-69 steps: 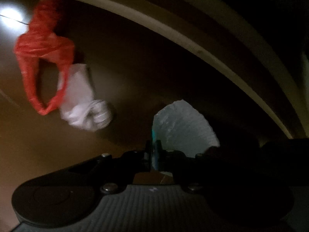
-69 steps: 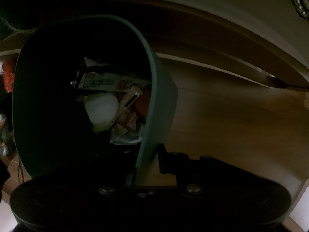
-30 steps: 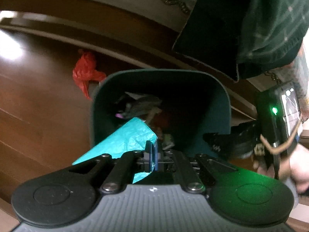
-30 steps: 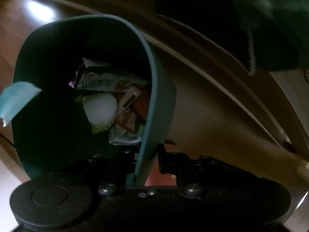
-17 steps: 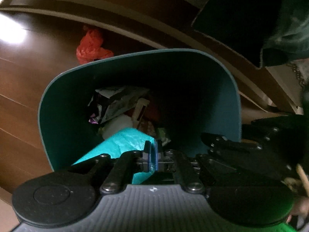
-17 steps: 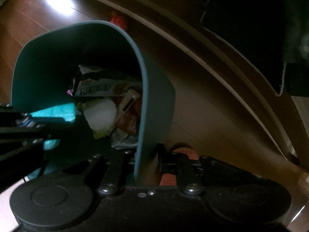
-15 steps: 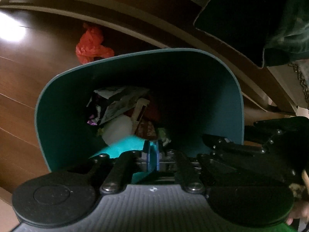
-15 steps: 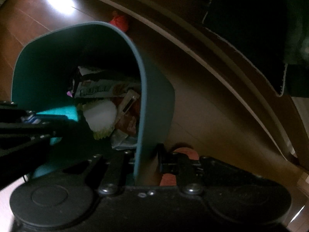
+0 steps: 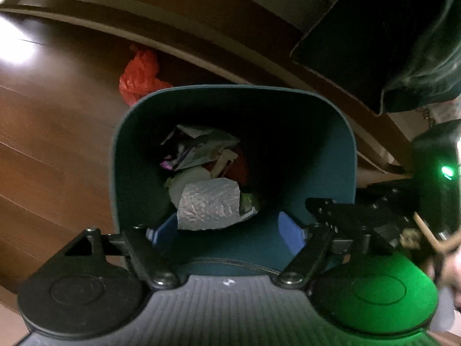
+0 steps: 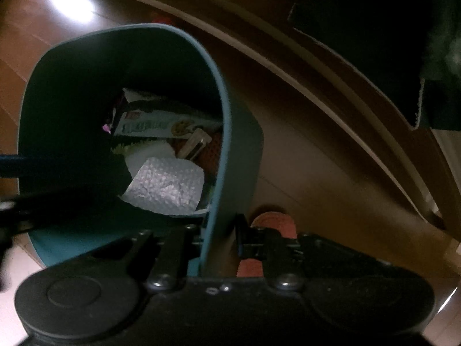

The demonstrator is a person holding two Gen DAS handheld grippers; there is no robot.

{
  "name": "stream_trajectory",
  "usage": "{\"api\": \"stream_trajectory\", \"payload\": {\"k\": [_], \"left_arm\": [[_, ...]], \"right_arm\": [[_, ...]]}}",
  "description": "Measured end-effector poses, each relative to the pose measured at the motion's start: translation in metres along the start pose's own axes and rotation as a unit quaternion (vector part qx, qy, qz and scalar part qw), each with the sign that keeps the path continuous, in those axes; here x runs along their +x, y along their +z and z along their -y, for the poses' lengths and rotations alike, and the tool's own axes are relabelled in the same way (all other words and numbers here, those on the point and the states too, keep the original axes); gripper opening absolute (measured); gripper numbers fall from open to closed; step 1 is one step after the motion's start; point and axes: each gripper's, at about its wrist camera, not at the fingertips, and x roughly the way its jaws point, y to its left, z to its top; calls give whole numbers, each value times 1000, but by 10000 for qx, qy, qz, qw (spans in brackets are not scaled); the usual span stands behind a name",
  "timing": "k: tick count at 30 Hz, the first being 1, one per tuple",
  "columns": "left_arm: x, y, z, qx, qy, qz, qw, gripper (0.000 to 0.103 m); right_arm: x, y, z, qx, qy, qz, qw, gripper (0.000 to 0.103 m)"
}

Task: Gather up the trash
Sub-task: 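Reach under the bed frame and grasp the red plastic bag with the left tool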

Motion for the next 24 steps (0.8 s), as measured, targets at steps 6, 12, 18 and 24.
{"api": "stream_trajectory", "payload": {"k": [6,12,18,24], "left_arm": [[-43,1,-13,195,130,489,9985,77],[-45,27,-51,-212,567,1055,9926,82],[21,82,-82,-448,947,1208,9871,82],[111,138,-93,-601,1162,1406,9814,82]], "right_arm": [[5,0,7,203,11,0,9998,13],[9,0,19,495,56,-33,9988,13],[16,2,42,705,-26,-7,9975,13],[29,3,61,854,-98,-52,9963,13]]}}
